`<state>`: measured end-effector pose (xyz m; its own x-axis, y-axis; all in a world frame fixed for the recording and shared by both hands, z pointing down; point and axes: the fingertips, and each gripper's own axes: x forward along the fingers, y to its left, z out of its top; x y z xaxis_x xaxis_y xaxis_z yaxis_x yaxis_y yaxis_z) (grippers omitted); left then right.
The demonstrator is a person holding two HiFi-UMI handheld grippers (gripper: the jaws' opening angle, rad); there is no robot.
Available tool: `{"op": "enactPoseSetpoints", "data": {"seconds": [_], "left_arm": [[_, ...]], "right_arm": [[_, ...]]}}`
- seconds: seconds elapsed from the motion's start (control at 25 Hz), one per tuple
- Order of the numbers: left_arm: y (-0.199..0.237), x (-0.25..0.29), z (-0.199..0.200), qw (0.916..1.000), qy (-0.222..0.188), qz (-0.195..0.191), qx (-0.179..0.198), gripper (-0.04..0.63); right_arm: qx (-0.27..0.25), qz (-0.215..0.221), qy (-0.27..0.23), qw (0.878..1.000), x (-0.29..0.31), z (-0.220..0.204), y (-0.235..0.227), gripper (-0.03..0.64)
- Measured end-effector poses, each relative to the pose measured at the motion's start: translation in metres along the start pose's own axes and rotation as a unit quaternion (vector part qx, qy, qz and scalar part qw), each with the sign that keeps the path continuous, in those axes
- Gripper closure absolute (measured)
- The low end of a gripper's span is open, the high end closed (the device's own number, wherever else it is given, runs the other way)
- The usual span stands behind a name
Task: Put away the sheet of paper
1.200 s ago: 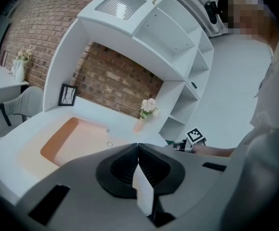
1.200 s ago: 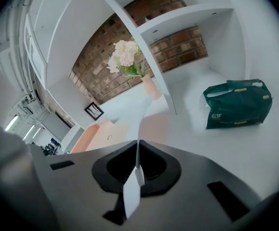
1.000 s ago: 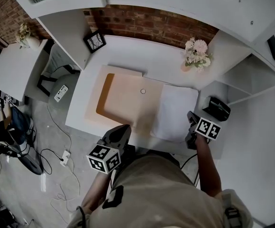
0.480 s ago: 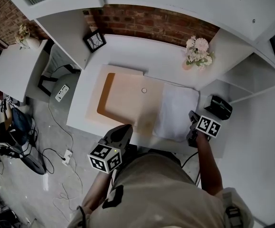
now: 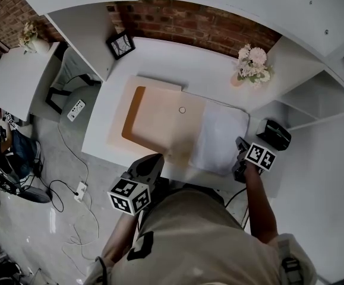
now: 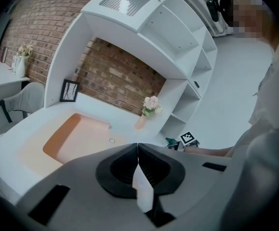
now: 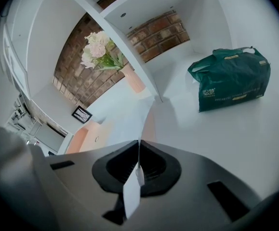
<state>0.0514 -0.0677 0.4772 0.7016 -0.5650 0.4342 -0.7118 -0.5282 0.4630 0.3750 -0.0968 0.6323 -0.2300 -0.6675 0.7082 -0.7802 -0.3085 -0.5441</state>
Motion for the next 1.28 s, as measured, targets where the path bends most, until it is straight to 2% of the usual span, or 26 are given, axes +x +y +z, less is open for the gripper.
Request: {"op": "enactPoseSetpoints", "data": {"seconds": [1.28], "left_arm": [[0.026,-0.028,0.006,0.9997,-0.017,0.016,0.000,0.577]], "right_arm": [[0.018,0.019,-0.007,1.000,0.013,-0.010,0.038,0.589]]}}
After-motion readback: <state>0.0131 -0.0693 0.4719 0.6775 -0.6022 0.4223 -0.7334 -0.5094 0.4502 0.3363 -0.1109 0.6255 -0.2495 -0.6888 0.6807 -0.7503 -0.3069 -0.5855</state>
